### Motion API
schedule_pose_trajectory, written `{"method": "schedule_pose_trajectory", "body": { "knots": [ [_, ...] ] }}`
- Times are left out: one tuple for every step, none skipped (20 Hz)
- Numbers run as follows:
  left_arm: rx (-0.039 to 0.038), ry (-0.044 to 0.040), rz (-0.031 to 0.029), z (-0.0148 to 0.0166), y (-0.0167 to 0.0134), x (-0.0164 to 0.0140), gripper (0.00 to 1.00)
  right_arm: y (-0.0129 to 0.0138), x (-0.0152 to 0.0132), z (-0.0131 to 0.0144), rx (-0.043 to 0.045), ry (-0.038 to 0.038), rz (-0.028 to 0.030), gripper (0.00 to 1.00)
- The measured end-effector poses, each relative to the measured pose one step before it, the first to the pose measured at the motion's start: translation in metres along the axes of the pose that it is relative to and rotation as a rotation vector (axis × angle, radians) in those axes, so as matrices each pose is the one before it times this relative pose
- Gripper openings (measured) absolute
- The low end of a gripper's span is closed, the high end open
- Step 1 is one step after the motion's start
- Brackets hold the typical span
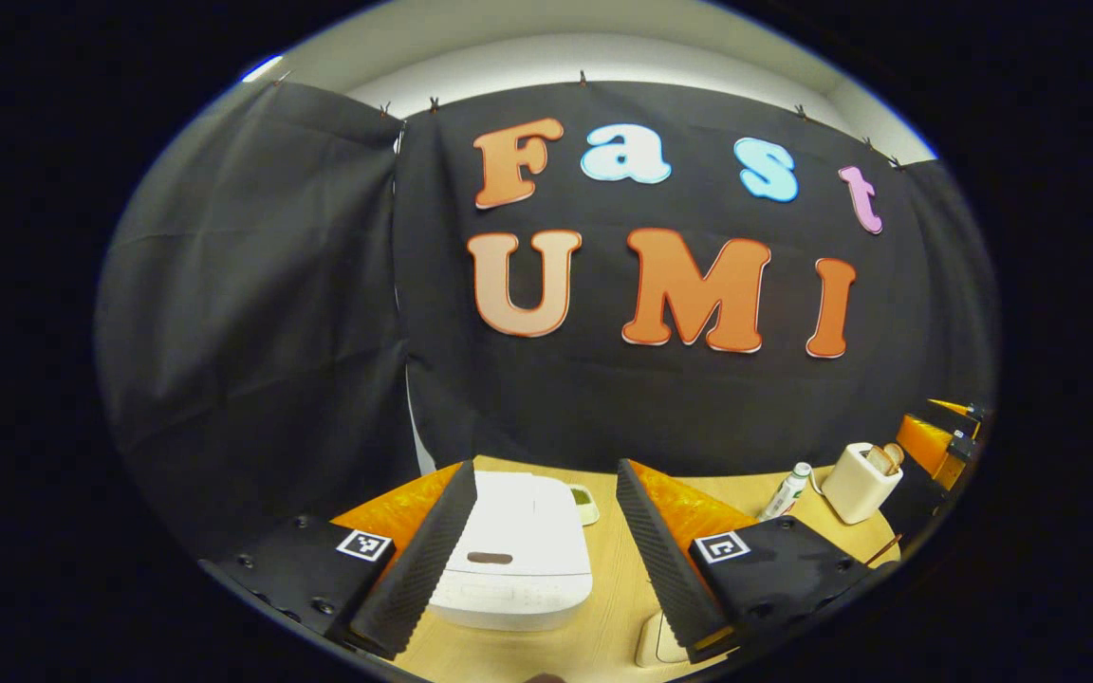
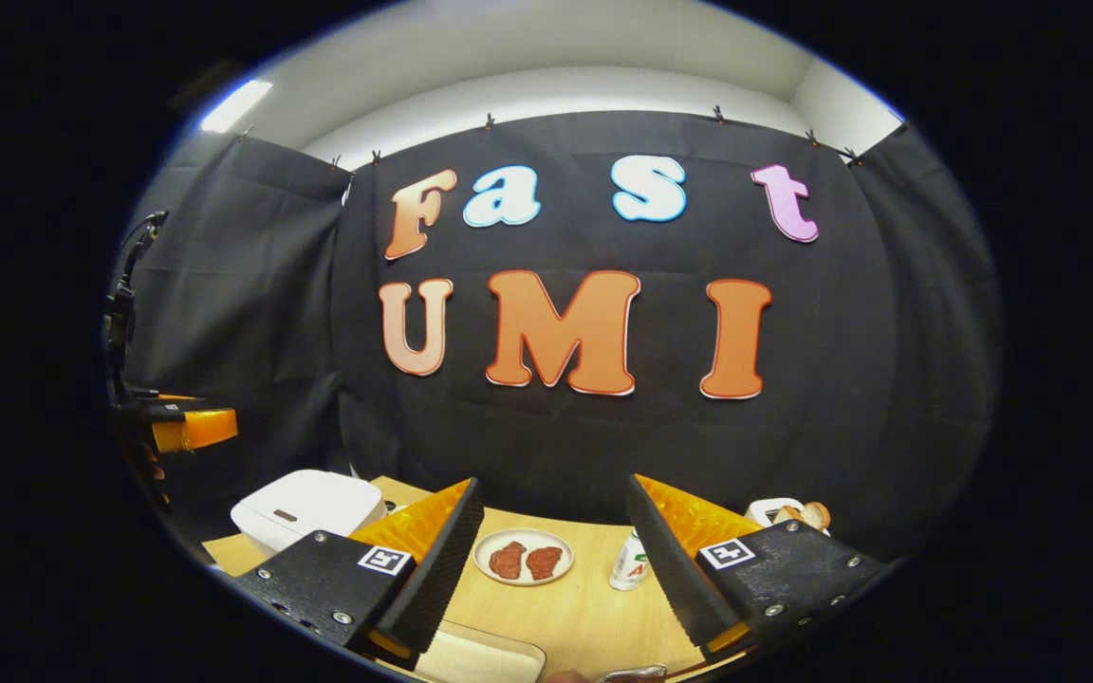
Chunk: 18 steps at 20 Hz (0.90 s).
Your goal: Close the left gripper, press the button to open the rice cooker; take a wooden spoon from the chopstick holder with the right hand, scoop a spoonful of rice and pour it into the rice cooker, then put the wooden spoon back into the chopstick holder.
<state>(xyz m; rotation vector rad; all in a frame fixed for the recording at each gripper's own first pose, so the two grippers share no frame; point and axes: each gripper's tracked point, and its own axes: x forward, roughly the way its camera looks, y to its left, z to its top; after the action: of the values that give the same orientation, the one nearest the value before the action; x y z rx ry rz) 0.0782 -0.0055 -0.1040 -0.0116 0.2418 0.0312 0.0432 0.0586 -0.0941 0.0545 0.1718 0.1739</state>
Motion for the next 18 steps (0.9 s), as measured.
{"method": "schedule_pose_trajectory", "body": {
  "knots": [
    [0.00840, -0.03132, -0.00685, 0.00784, -0.00686, -0.00805, 1.00, 0.01020, 0.00172, 0.00751, 0.00617, -0.02318, 0.02403, 0.95],
    [0.00433, -0.03312, -0.00924, 0.00752, -0.00757, -0.00808, 1.00, 0.00573, 0.00246, 0.00821, 0.00566, -0.02174, 0.01020, 1.00],
    [0.00119, -0.02793, -0.00795, 0.00723, -0.00612, -0.00603, 1.00, 0.00474, 0.00241, 0.00703, 0.00299, -0.01866, 0.00829, 0.95],
    [0.00017, -0.02595, -0.00470, 0.00444, -0.00552, -0.00455, 1.00, 0.00333, 0.00236, 0.00275, -0.00175, -0.01351, -0.00036, 0.95],
    [-0.00652, -0.02309, 0.00913, 0.00345, -0.00177, -0.00376, 1.00, 0.00278, 0.00052, 0.00328, 0.00079, -0.01248, 0.00300, 0.95],
    [-0.01283, -0.01010, -0.00519, -0.00034, -0.00491, -0.00447, 1.00, 0.00221, 0.00126, 0.00416, -0.00007, -0.01162, 0.00158, 0.95],
    [-0.01338, -0.00824, -0.00703, 0.00121, -0.00399, -0.00376, 1.00, 0.00098, 0.00137, 0.00339, 0.00197, -0.00924, -0.00003, 0.95],
    [-0.00693, -0.00721, -0.00205, 0.00024, -0.00048, -0.00192, 1.00, 0.00071, -0.00066, 0.00234, 0.00079, -0.00637, -0.00082, 0.95],
    [0.00048, -0.00181, -0.01134, 0.00084, -0.00298, 0.00060, 1.00, -0.00030, 0.00017, 0.00083, 0.00179, -0.00181, -0.00220, 0.95],
    [0.00428, -0.00389, 0.00122, -0.00064, 0.00097, 0.00016, 1.00, 0.00171, -0.00098, 0.00058, 0.00183, 0.00007, 0.00520, 0.95],
    [0.00297, -0.00508, -0.00369, 0.00150, -0.00090, 0.00020, 1.00, 0.00076, -0.00126, 0.00250, -0.00046, -0.00647, 0.00029, 0.95],
    [0.00304, -0.00245, 0.00248, -0.00114, -0.00020, -0.00101, 1.00, -0.00046, -0.00209, 0.00112, -0.00614, -0.00625, -0.00283, 0.95],
    [-0.00190, -0.00078, -0.00321, -0.00077, -0.00054, 0.00056, 1.00, 0.00017, -0.00069, 0.00253, -0.01048, -0.00923, 0.00018, 0.95],
    [-0.00244, 0.00304, -0.00041, -0.00186, -0.00197, 0.00062, 1.00, -0.00006, 0.00129, 0.00169, -0.01329, -0.00437, -0.00607, 0.95],
    [-0.00648, -0.00170, -0.00311, -0.00047, 0.00026, 0.00047, 1.00, -0.00018, -0.00121, 0.00202, -0.01038, -0.00722, 0.00090, 0.95],
    [-0.00477, 0.00085, -0.00638, -0.00086, -0.00246, 0.00039, 0.97, -0.00023, 0.00073, 0.00140, -0.00883, -0.00501, -0.00268, 0.95],
    [-0.00161, -0.00336, -0.00375, 0.00045, -0.00013, -0.00019, 0.97, -0.00061, -0.00023, 0.00042, -0.00677, -0.00272, -0.00124, 0.95],
    [0.00314, -0.00083, -0.00450, -0.00025, -0.00126, 0.00076, 0.97, -0.00046, -0.00088, 0.00110, -0.00446, -0.00317, -0.00520, 0.95]
  ]
}}
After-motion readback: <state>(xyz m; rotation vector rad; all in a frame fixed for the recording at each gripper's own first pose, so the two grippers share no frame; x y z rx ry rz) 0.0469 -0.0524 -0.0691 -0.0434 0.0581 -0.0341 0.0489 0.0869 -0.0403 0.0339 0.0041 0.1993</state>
